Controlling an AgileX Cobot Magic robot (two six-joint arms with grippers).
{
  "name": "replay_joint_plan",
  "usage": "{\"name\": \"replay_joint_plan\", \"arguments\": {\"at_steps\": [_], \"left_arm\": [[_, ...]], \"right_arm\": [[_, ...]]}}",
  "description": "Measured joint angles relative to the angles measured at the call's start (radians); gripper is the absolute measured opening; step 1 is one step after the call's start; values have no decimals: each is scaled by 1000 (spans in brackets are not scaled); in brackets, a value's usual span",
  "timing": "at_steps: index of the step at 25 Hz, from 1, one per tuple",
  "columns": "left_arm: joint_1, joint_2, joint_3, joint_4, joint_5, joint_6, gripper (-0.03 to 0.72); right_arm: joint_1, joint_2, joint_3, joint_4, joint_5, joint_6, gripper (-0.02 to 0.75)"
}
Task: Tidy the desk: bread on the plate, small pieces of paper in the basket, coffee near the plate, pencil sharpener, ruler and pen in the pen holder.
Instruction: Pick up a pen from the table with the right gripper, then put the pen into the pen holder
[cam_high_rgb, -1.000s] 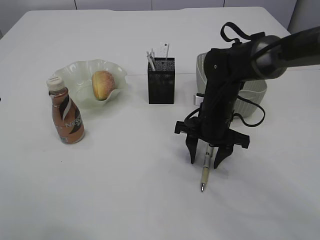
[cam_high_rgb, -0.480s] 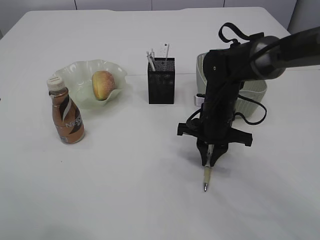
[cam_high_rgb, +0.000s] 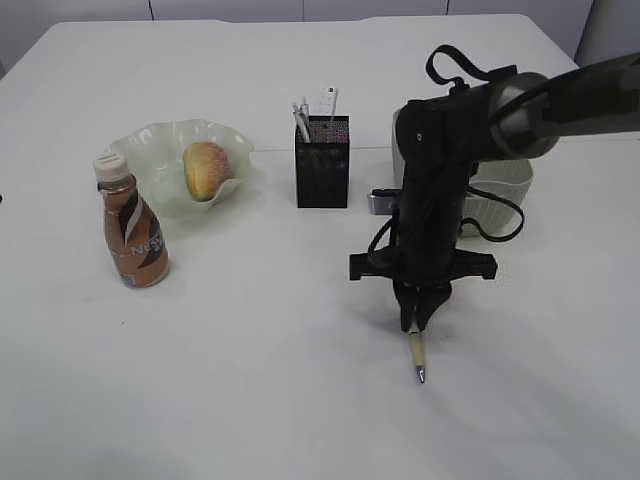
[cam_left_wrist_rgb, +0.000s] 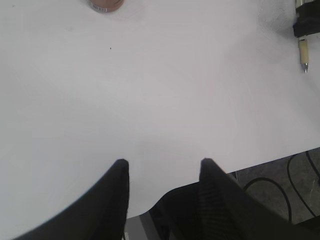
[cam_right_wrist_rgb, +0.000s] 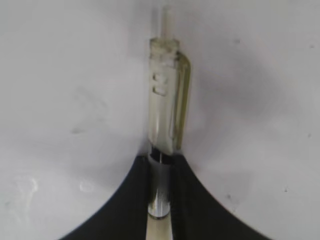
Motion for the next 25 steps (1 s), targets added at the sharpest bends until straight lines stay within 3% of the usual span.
{"name": "replay_joint_plan", "arguments": {"at_steps": [4, 9, 21, 25], "left_arm": [[0, 0, 0, 0, 0, 0, 331], [0, 0, 0, 0, 0, 0, 328], [0, 0, 0, 0, 0, 0, 319], [0, 0, 0, 0, 0, 0, 317]], "right_arm": [[36, -18, 7, -65, -43, -56, 78], [80, -104, 11, -188, -240, -103, 78], [82, -268, 11, -226, -637, -287, 78], [78, -268, 13, -230, -833, -298, 78]]}}
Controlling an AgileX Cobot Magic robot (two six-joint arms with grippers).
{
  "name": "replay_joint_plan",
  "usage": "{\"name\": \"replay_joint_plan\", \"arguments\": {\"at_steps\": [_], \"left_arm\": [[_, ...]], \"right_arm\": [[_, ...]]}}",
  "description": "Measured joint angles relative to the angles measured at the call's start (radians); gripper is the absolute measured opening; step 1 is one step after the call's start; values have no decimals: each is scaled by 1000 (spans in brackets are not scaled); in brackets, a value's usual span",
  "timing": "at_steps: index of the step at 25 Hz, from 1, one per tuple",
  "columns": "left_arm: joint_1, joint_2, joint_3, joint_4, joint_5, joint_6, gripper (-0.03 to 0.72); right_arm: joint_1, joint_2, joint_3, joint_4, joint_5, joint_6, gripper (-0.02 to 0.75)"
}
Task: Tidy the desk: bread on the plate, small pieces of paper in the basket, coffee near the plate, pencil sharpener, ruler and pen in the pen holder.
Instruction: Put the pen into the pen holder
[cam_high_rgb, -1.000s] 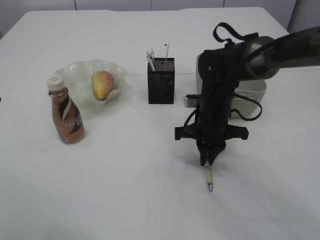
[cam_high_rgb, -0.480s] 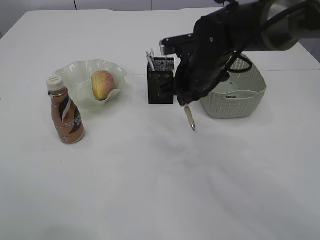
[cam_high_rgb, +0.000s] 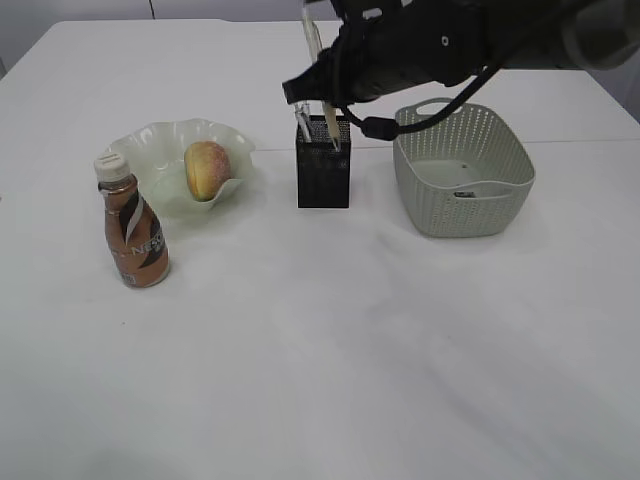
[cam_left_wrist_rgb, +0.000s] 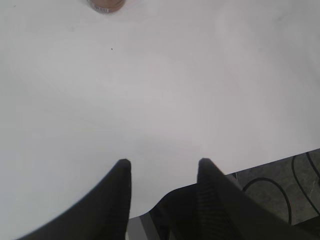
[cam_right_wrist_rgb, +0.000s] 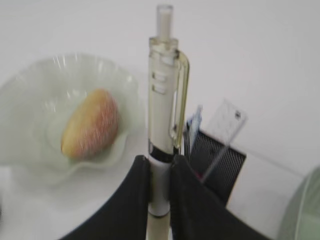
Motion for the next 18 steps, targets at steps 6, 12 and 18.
{"name": "replay_joint_plan", "arguments": {"at_steps": [6, 12, 18], "left_arm": [[0, 0, 0, 0, 0, 0, 315], [0, 0, 0, 0, 0, 0, 314], [0, 0, 0, 0, 0, 0, 312]], "right_arm": [[-38, 56, 0, -2, -319, 4, 78], [-109, 149, 0, 14, -492, 43, 78], [-124, 223, -14, 0, -590, 56, 78]]}}
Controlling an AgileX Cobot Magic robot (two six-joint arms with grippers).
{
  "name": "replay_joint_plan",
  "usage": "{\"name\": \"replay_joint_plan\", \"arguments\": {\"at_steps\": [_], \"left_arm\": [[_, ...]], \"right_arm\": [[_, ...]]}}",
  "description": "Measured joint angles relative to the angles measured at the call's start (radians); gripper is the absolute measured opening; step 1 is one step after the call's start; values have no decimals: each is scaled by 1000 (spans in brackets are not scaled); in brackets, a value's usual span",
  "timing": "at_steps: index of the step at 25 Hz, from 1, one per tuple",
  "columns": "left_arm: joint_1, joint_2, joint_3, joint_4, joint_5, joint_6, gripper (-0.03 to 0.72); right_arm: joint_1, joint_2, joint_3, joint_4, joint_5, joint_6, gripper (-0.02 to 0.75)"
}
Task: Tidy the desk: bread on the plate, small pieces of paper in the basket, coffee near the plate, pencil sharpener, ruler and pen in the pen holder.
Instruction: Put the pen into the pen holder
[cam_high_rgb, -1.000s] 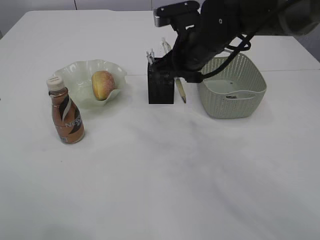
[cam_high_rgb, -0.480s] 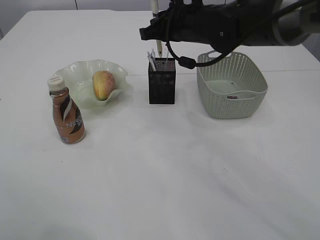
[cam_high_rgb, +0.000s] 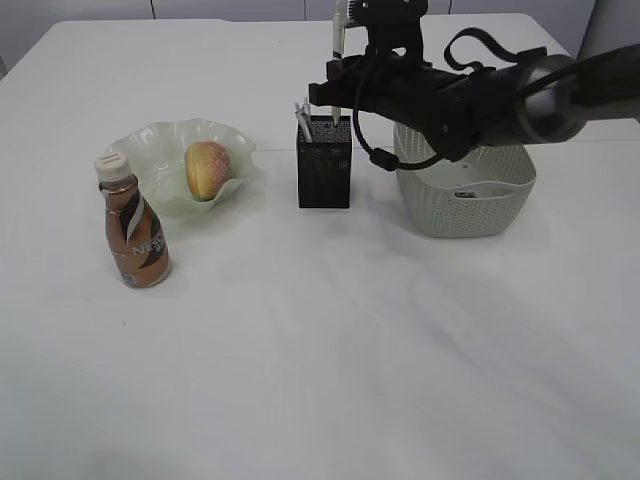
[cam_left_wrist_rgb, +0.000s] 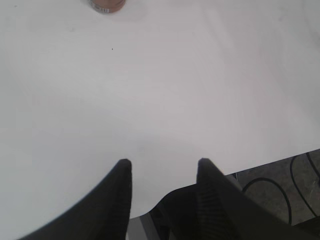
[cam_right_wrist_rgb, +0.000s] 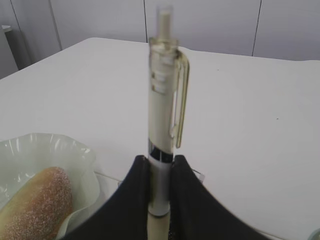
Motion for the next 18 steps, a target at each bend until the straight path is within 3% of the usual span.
{"name": "replay_joint_plan", "arguments": {"at_steps": [14, 18], "left_arm": [[0, 0, 0, 0, 0, 0, 308], [0, 0, 0, 0, 0, 0, 307]], "right_arm": [[0, 93, -92, -55, -1, -2, 82], [0, 93, -92, -60, 19, -2, 161]]}}
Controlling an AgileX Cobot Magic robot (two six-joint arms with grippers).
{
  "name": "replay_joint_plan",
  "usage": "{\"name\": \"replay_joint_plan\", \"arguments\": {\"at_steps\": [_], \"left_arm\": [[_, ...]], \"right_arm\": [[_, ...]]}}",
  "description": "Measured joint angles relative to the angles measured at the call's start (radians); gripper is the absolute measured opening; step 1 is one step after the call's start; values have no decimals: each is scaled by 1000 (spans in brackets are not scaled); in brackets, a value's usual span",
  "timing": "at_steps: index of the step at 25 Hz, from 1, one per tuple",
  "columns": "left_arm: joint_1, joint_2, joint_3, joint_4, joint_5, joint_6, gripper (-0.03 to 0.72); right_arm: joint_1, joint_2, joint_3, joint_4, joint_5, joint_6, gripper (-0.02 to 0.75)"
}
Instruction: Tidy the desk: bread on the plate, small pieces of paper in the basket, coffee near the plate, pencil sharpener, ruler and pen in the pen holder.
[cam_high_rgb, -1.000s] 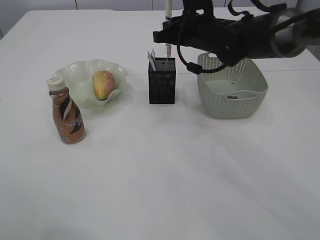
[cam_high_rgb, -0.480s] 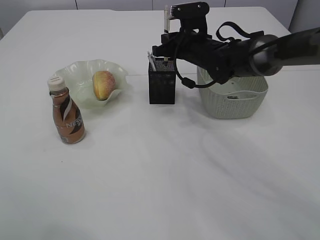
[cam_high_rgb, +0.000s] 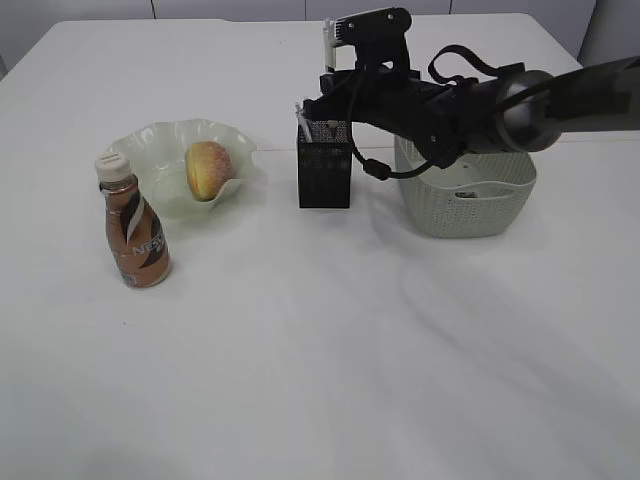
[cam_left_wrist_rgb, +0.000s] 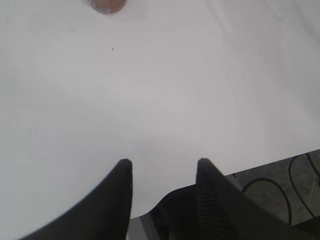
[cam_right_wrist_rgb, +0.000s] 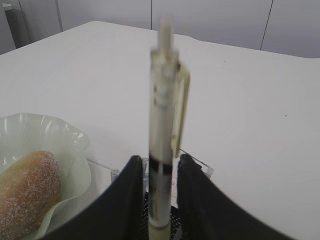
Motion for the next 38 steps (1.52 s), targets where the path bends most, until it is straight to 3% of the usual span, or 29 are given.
{"name": "replay_joint_plan", "arguments": {"at_steps": [5, 13, 16, 24, 31, 38], "left_arm": [[0, 0, 0, 0, 0, 0, 308], [0, 0, 0, 0, 0, 0, 308], [0, 0, 0, 0, 0, 0, 307], [0, -11, 0, 0, 0, 12, 307], [0, -114, -55, 65, 0, 23, 307], [0, -343, -115, 49, 10, 23, 308]], "right_arm": [[0, 0, 0, -2, -2, 0, 356], [0, -25, -2, -4, 38, 35, 394], [0, -78, -24, -4, 162, 85, 395], [3, -327, -114, 55, 702, 153, 395], [8, -561, -116, 83, 869, 157, 395], [10, -766, -119, 145, 1181, 140, 395]]}}
